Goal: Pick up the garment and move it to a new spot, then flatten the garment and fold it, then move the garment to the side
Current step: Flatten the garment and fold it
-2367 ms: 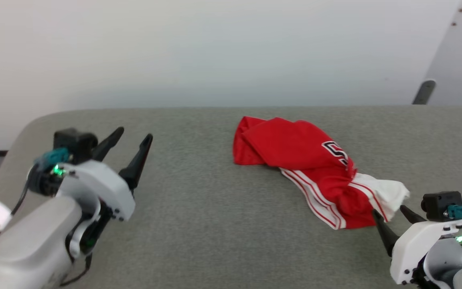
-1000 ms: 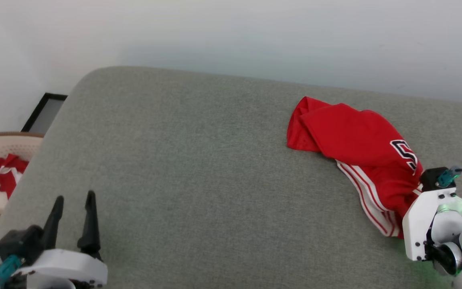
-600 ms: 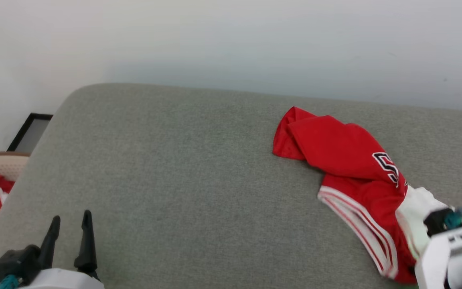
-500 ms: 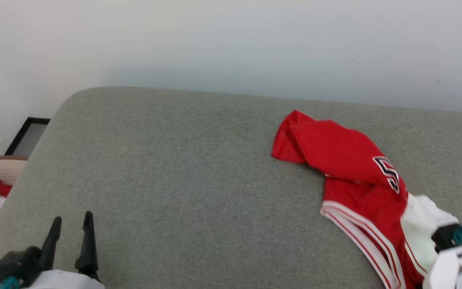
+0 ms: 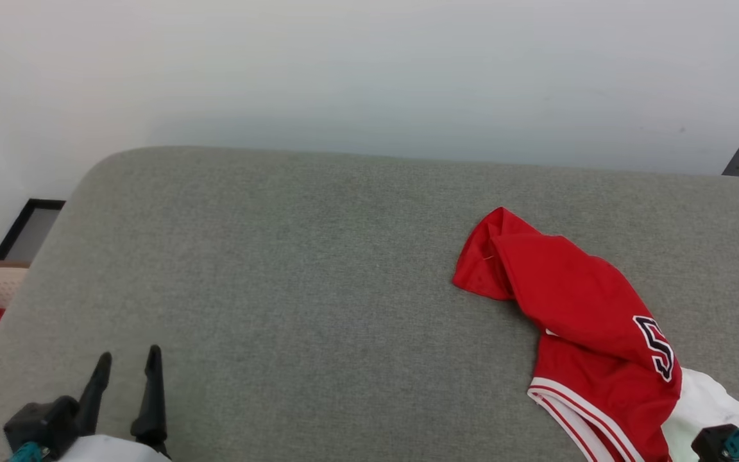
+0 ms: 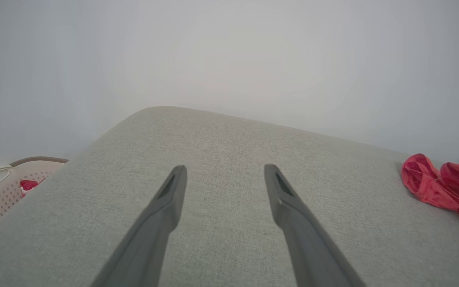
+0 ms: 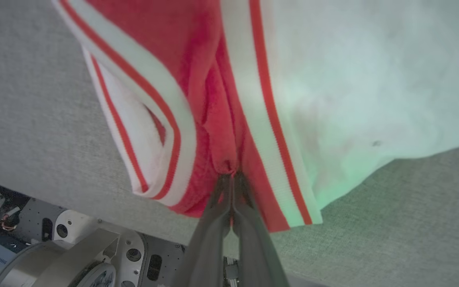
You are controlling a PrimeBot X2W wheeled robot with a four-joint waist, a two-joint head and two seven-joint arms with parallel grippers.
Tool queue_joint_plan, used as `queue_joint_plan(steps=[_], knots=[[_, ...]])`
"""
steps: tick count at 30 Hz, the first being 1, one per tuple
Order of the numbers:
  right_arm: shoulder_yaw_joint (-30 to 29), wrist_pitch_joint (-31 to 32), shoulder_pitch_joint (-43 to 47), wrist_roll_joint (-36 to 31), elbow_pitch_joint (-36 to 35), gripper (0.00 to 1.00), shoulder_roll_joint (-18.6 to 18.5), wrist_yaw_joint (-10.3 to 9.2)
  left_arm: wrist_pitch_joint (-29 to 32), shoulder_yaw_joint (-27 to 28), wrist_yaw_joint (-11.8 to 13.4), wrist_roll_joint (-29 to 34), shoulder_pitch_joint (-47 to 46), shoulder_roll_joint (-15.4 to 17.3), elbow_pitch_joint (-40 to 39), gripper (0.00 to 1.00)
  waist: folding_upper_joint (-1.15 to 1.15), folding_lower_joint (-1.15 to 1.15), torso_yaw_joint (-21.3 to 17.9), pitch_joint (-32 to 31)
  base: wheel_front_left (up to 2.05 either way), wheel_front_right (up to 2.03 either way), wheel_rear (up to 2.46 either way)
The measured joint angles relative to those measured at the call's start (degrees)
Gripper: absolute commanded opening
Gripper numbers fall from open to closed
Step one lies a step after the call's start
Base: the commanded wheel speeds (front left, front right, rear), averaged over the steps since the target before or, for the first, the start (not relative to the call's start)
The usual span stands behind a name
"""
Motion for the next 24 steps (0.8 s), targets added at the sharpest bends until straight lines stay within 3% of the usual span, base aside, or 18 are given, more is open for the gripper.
queue_joint_plan(steps=[1, 7, 14, 19, 24], knots=[[0.1, -0.6, -0.6, -0.5, 1.0, 1.0, 0.3, 0.02, 0.2, -0.2, -0.1, 0.0, 0.0, 0.1, -0.1, 1.0, 0.0, 0.0, -0.2, 0.0, 0.0, 0.0, 0.0], [1.1, -1.6, -3.5, -0.9, 1.8, 1.0, 1.7, 0.02, 1.8, -0.4, -0.3, -0.4, -0.7, 1.0, -0.8, 1.0, 0.0, 0.0, -1.4, 0.1, 0.0, 0.0, 0.0], [0.2, 0.0, -4.9, 1.4, -4.5, 1.0, 1.3, 0.02, 5.6, -1.1, -2.2, -1.8, -2.5, 2.9, -2.5, 1.0, 0.0, 0.0, -3.9, 0.3, 0.0, 0.0, 0.0], [-2.6, -1.1, -5.4, 1.4, -10.4, 1.0, 2.1, 0.02, 11.8, -2.4, -4.4, -4.2, -5.4, 4.4, -4.5, 1.0, 0.0, 0.0, -5.8, 0.7, 0.0, 0.0, 0.0], [-5.8, -6.1, -6.8, -1.6, -13.0, 1.0, 4.5, 0.01, 20.9, -5.7, -6.7, -6.7, -11.3, 5.4, -7.6, 1.0, 0.0, 0.0, -7.6, 1.3, 0.0, 0.0, 0.0]])
